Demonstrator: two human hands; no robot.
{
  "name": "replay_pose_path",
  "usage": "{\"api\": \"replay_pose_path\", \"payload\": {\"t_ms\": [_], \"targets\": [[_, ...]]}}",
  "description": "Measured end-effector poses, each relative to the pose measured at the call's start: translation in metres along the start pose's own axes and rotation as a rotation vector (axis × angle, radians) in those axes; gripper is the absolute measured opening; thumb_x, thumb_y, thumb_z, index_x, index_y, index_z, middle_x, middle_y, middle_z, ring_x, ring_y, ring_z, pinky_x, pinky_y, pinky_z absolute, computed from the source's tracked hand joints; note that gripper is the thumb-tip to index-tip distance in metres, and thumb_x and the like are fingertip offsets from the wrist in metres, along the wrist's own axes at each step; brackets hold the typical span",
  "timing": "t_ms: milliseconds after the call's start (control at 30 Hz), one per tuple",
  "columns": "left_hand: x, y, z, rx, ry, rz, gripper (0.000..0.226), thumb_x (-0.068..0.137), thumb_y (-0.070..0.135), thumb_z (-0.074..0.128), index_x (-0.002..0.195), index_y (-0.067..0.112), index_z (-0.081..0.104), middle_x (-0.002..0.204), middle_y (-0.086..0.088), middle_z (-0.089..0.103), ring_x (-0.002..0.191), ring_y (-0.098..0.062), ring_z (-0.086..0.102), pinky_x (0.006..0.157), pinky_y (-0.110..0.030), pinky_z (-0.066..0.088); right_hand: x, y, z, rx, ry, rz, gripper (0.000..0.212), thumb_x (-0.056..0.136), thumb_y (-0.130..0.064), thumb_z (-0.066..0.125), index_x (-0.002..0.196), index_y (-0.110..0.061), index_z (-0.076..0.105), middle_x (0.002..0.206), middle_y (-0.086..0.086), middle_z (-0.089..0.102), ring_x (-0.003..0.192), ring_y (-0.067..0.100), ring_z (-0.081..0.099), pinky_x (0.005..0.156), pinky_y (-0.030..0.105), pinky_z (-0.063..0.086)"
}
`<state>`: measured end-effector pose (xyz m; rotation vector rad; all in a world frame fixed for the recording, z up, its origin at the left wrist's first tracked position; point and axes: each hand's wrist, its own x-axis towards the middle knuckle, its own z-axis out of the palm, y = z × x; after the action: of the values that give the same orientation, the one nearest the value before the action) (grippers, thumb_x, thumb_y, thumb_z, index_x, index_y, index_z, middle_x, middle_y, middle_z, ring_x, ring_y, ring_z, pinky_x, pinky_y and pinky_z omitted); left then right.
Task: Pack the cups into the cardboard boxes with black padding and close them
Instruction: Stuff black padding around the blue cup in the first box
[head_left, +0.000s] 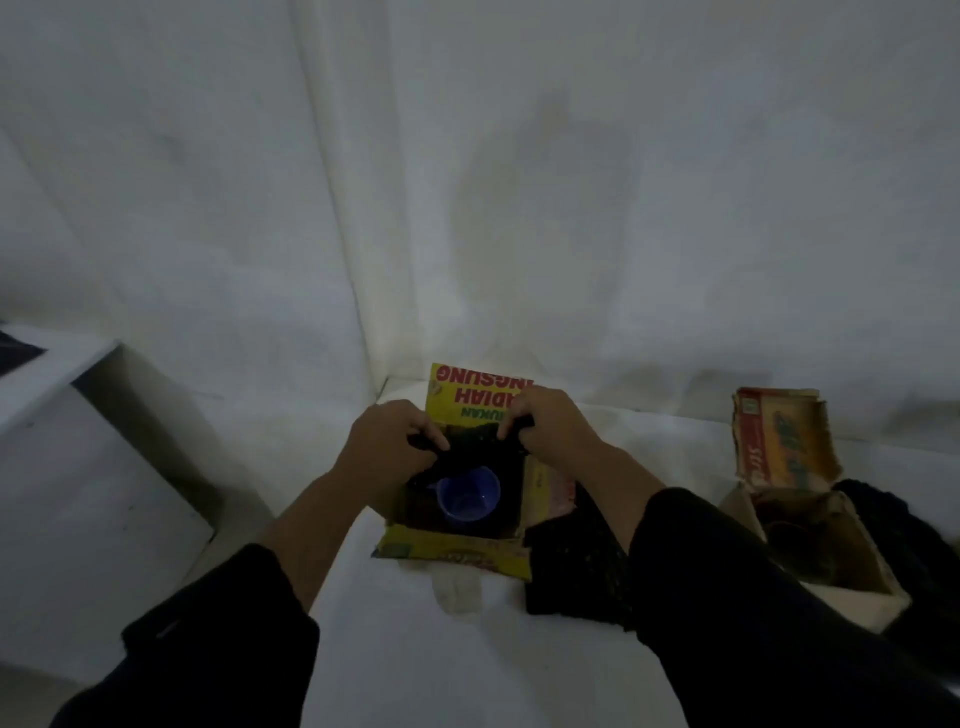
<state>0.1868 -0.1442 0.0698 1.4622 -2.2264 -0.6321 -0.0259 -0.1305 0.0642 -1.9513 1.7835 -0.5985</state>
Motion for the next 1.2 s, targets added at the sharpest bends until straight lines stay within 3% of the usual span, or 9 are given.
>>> {"api": "replay_pose_path", "payload": {"t_ms": [67,167,300,400,500,600,700,867,1200], "targets": [[-0.004,-0.010,0.005,0.105,-0.007,0.076,0.018,0.068,0.006,0.074,0.078,0.020,0.078,0.082,0.004,0.064,0.083,-0.012,0.058,0.073,-0.016,0.041,0.015,-0.004,0.013,-0.193,-0.083,-0.056,0.033,0.078,0.011,0.052,0.095,-0.007,0.074,0.115,0.011,0.059,0.107,0.027,0.055,0.080,0.029,0.043],[-0.002,-0.028,0.020,0.235,-0.023,0.200,0.021,0.064,0.008,0.070,0.077,0.022,0.079,0.081,-0.003,0.071,0.084,-0.022,0.064,0.079,-0.026,0.048,0.031,-0.011,0.032,-0.401,-0.100,-0.143,0.029,0.084,0.001,0.053,0.103,-0.011,0.071,0.119,0.009,0.054,0.110,0.028,0.051,0.076,0.030,0.037],[-0.003,-0.037,0.039,0.502,-0.169,0.191,0.023,0.087,0.028,0.057,0.102,0.023,0.073,0.108,-0.001,0.065,0.097,-0.020,0.060,0.088,-0.035,0.050,0.043,-0.019,0.056,-0.566,-0.122,-0.280,0.032,0.091,-0.003,0.050,0.119,-0.008,0.064,0.119,0.012,0.053,0.113,0.031,0.048,0.081,0.036,0.041],[-0.011,-0.033,0.043,0.586,-0.206,0.163,0.014,0.076,0.026,0.073,0.084,0.014,0.074,0.089,-0.004,0.066,0.074,-0.021,0.065,0.062,-0.029,0.054,0.048,-0.022,0.069,-0.639,-0.149,-0.346,0.032,0.093,-0.006,0.050,0.123,-0.010,0.061,0.120,0.011,0.052,0.113,0.031,0.047,0.084,0.040,0.047],[-0.013,-0.039,0.048,0.652,-0.164,0.180,0.022,0.055,0.023,0.087,0.060,0.014,0.068,0.062,-0.003,0.063,0.047,-0.019,0.059,0.040,-0.023,0.037,0.050,-0.020,0.080,-0.686,-0.200,-0.390,0.035,0.093,-0.009,0.052,0.128,-0.011,0.058,0.127,0.010,0.049,0.116,0.031,0.045,0.089,0.041,0.045],[-0.015,-0.032,0.048,0.701,-0.196,0.218,0.008,0.079,0.021,0.067,0.075,0.013,0.068,0.079,-0.006,0.067,0.068,-0.022,0.063,0.054,-0.028,0.034,0.051,-0.016,0.090,-0.661,-0.260,-0.357,0.035,0.095,-0.008,0.049,0.129,-0.009,0.055,0.133,0.012,0.046,0.118,0.031,0.042,0.094,0.041,0.042],[-0.014,-0.030,0.045,0.764,-0.153,0.246,0.014,0.081,0.019,0.064,0.067,0.020,0.063,0.073,-0.003,0.067,0.064,-0.018,0.053,0.061,-0.028,0.029,0.049,-0.015,0.097,-0.647,-0.334,-0.319,0.031,0.098,-0.010,0.044,0.127,-0.005,0.053,0.132,0.015,0.045,0.115,0.032,0.045,0.088,0.037,0.041],[-0.011,-0.035,0.051,0.839,-0.373,0.173,0.025,0.094,0.018,0.043,0.091,0.015,0.067,0.095,-0.001,0.066,0.103,-0.023,0.048,0.092,-0.034,0.027,0.051,-0.010,0.107,-0.582,-0.468,-0.197,0.040,0.094,-0.007,0.045,0.134,-0.003,0.049,0.142,0.013,0.038,0.119,0.032,0.044,0.098,0.043,0.043],[-0.016,-0.046,0.058,0.780,-0.479,0.162,0.042,0.095,0.030,0.030,0.083,0.013,0.067,0.090,0.001,0.069,0.103,-0.021,0.045,0.101,-0.040,0.020,0.054,-0.006,0.119,-0.502,-0.632,-0.055,0.038,0.097,-0.028,0.034,0.126,-0.007,0.048,0.130,0.014,0.045,0.109,0.029,0.048,0.093,0.040,0.042]]}}
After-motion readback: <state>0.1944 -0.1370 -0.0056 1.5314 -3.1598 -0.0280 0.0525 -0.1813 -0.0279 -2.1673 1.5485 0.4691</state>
